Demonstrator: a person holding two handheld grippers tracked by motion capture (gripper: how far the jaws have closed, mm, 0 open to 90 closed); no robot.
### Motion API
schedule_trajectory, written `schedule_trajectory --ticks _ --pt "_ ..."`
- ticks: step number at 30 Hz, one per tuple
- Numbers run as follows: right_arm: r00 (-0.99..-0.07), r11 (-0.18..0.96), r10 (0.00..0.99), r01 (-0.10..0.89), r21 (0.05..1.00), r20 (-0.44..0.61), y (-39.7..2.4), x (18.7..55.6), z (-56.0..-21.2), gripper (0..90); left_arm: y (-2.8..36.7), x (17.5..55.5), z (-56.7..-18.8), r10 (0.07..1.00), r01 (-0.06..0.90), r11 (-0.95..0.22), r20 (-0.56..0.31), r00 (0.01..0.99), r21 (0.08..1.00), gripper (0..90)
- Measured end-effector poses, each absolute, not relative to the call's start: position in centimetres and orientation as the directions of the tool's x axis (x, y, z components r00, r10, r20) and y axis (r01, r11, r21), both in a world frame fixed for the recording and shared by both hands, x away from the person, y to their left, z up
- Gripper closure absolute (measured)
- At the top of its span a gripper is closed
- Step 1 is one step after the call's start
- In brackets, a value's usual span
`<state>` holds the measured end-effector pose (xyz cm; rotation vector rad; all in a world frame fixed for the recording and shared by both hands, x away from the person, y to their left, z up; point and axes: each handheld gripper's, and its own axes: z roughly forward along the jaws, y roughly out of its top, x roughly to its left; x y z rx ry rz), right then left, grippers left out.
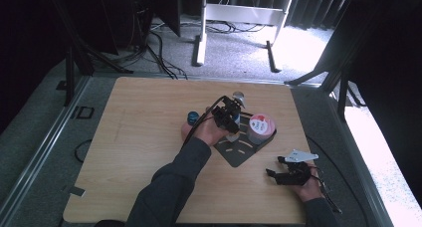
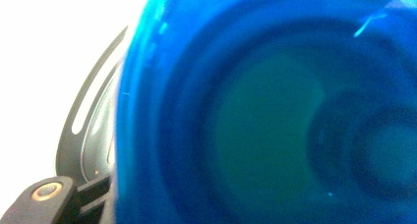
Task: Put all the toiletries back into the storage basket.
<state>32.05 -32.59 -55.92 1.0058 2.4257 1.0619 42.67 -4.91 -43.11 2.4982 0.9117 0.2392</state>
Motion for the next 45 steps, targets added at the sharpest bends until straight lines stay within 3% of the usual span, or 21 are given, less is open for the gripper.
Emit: schedule_trajectory --ticks 45 --pt "-0.707 0.481 0.707 0.478 0.735 -0.002 -32.6 32.1 -55.9 25.5 -7.2 45.5 -45.6 0.735 0.587 -0.561 0.024 0.678 0.584 55.4"
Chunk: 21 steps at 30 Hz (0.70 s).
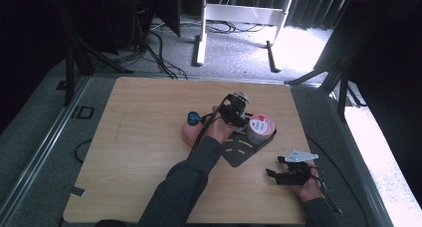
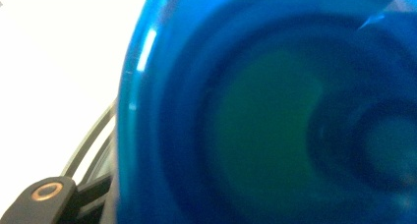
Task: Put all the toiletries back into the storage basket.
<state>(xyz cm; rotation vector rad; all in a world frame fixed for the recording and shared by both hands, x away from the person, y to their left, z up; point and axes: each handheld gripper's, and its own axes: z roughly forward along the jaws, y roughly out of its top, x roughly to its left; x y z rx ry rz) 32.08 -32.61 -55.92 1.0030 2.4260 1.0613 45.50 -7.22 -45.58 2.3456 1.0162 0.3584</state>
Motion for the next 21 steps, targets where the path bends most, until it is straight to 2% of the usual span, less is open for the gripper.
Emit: schedule_trajectory --ticks 21 --pt "-0.710 0.482 0.704 0.476 0.735 -0.001 -32.7 32.1 -55.9 25.4 -8.8 47.4 -46.7 0.736 0.568 -0.546 0.028 0.677 0.615 55.3"
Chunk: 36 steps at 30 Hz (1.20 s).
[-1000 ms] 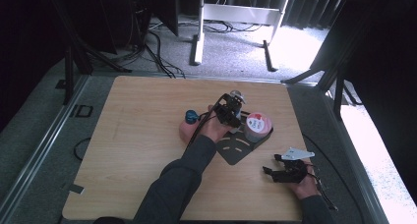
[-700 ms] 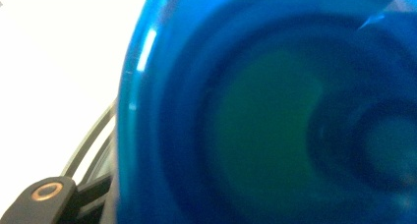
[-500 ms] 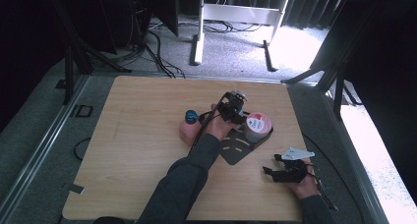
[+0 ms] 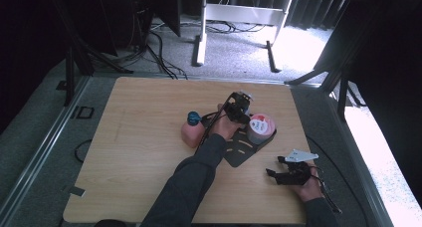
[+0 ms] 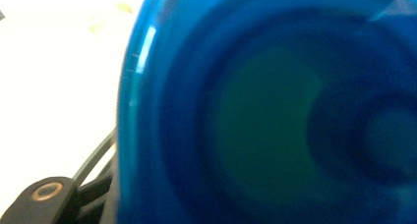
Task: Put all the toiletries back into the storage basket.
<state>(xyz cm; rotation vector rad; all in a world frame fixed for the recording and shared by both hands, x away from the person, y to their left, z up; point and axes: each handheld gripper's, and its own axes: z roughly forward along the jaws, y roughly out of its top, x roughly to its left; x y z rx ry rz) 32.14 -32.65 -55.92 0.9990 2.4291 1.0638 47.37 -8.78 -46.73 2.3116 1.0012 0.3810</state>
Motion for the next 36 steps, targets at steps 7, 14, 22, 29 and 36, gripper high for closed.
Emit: schedule_trajectory --ticks 7,14,22,29,36 --pt "-0.710 0.482 0.704 0.475 0.736 -0.002 -32.7 32.1 -55.9 25.4 -8.7 47.8 -46.5 0.748 0.578 -0.516 0.004 0.663 0.632 55.4" --pt "-0.710 0.483 0.704 0.476 0.735 -0.002 -32.7 32.2 -55.9 25.4 -8.8 48.0 -46.8 0.750 0.585 -0.512 -0.004 0.661 0.629 55.3" --pt "-0.710 0.482 0.704 0.476 0.735 -0.001 -32.7 32.1 -55.9 25.4 -9.1 48.3 -46.9 0.743 0.588 -0.519 -0.014 0.669 0.620 55.1" --pt "-0.711 0.483 0.704 0.476 0.735 -0.002 -32.7 32.1 -55.9 25.4 -9.4 48.6 -46.7 0.731 0.583 -0.540 -0.004 0.682 0.608 55.0" --pt "-0.711 0.483 0.704 0.475 0.735 -0.003 -32.7 32.1 -55.9 25.4 -9.6 49.0 -46.6 0.730 0.586 -0.540 -0.011 0.683 0.604 54.5"
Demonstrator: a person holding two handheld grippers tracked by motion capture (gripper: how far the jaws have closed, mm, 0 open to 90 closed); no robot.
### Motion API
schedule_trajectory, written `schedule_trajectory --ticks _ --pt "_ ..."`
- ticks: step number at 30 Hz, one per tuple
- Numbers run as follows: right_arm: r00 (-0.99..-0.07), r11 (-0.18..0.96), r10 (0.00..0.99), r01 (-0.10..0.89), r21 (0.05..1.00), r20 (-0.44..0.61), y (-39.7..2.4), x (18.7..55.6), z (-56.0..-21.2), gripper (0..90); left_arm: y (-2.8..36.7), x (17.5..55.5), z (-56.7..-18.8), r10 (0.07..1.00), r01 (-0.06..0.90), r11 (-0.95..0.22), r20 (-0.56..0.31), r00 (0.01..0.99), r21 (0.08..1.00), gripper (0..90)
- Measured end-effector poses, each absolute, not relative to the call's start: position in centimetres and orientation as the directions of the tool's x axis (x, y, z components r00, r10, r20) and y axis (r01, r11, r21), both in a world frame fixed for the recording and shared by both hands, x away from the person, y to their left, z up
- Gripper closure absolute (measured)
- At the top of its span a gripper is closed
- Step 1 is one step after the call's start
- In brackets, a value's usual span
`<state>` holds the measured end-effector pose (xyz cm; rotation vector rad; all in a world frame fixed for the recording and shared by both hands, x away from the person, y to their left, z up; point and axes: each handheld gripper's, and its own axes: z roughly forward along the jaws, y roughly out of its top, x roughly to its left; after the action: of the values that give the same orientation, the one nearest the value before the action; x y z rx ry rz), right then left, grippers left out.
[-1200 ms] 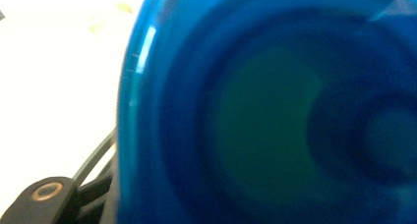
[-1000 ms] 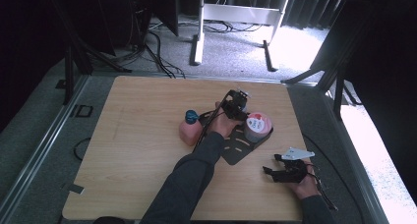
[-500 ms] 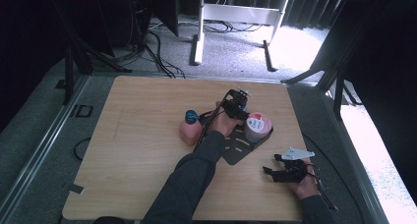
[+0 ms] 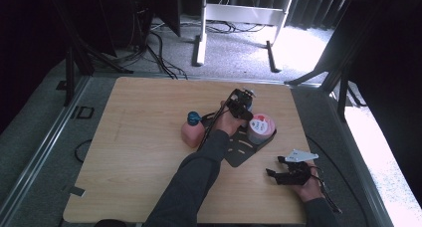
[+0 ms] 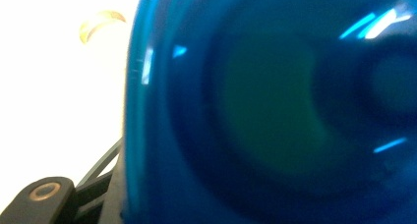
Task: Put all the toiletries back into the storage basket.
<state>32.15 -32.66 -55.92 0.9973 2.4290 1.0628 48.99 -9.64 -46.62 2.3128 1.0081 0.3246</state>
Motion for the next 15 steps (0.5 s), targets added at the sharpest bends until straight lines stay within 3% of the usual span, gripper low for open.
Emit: schedule_trajectory --ticks 15 --pt "-0.711 0.483 0.704 0.476 0.735 -0.003 -32.66 32.15 -55.92 25.4 -10.32 49.33 -46.00 0.730 0.598 -0.559 -0.001 0.683 0.575 54.6"
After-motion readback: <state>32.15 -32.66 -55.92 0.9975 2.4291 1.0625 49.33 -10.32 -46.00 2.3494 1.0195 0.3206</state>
